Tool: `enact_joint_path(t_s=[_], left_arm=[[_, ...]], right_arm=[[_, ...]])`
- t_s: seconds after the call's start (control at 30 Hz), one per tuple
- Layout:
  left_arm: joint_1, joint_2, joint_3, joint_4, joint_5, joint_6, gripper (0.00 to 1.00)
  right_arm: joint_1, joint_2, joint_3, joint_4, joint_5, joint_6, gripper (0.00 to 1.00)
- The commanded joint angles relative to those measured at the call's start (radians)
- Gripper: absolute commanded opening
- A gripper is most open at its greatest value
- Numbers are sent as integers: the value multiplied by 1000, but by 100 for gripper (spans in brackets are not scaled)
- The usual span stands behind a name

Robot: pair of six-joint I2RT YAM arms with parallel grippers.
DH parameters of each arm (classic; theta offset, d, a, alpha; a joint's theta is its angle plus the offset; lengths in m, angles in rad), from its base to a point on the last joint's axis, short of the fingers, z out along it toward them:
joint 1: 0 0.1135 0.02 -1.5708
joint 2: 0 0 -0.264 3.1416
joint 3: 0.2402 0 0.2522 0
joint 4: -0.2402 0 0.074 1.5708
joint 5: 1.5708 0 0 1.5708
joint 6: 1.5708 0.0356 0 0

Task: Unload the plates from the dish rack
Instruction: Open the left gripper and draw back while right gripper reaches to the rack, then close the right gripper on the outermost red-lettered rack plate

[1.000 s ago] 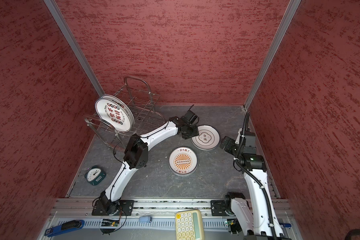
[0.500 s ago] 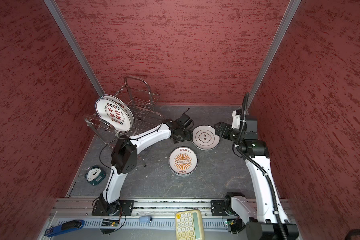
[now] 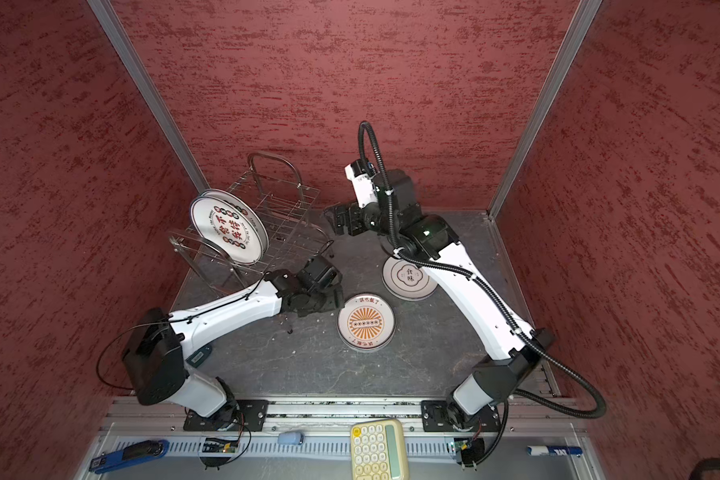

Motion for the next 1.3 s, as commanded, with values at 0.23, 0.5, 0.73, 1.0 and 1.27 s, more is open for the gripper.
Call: enact_joint_path(t_s=[0.23, 0.5, 0.73, 1.0, 1.27], left_arm=[[-7, -161, -159, 35, -36, -88, 95], [0, -215, -202, 17, -43, -88, 99], [5, -265, -246, 14, -37, -95, 100], [20, -278, -273, 19, -32, -95, 100], [42, -264, -284, 27, -20, -100, 99]], right_arm=[[214, 117, 112, 196, 139, -85, 96], [247, 221, 207, 187, 169, -60, 92], [249, 322, 320, 157, 196, -47, 84], [248, 418, 439, 98, 164, -37, 73], [257, 473, 510, 48, 150, -18, 59]])
